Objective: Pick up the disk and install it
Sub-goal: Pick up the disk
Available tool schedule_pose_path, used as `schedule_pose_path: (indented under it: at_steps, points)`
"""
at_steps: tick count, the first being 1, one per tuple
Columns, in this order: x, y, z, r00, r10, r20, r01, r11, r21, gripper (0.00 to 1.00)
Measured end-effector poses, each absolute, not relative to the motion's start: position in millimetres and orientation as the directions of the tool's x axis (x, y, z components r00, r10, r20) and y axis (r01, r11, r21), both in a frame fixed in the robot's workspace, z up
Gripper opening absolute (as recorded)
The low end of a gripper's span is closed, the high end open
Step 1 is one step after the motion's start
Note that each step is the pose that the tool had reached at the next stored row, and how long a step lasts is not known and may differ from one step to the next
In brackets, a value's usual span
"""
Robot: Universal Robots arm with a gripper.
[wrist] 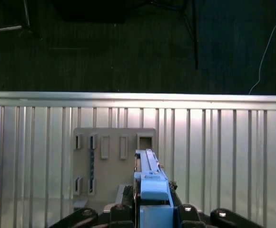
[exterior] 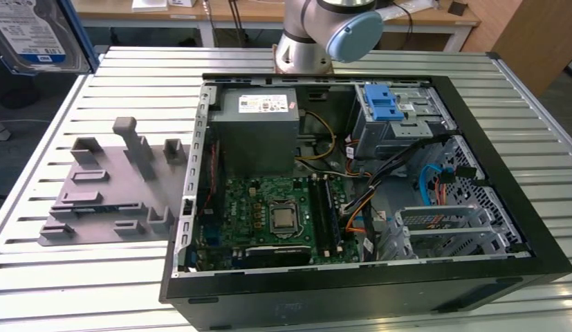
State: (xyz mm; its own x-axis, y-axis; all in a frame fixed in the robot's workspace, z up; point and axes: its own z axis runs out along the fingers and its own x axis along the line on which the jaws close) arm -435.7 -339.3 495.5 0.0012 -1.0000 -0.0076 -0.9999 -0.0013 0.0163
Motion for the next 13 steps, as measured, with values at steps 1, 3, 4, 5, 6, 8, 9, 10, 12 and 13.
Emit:
schedule_pose_path:
  at_steps: [1,3,4,5,6,8,9,10,12,13]
  points:
    - [-436,-339,496,0.001,-1.0,-0.008,-1.0,-0.001,0.016,0.36]
    - [-436,-339,496,0.001,-1.0,-0.008,-1.0,-0.001,0.016,0.36]
    - [-436,-339,496,0.001,-1.0,-0.008,-1.0,-0.001,0.016,0.36]
    - [-436,-339,497,0.001,-1.0,-0.008,-1.0,-0.001,0.016,0.36]
    - [-436,-339,499,0.001,-1.0,-0.008,-1.0,-0.001,0.016,0.36]
    - [-436,-339,505,0.001,-1.0,-0.008,-1.0,-0.001,0.016,0.36]
    - [-436,-339,509,0.001,-1.0,-0.008,-1.0,-0.001,0.016,0.36]
    - [-436,-339,513,0.0,-1.0,-0.008,-1.0,0.0,0.016,0.36]
    - [-436,-339,518,-0.002,-1.0,-0.008,-1.0,0.001,0.016,0.36]
    - [-436,-339,519,-0.002,-1.0,-0.008,-1.0,0.002,0.016,0.36]
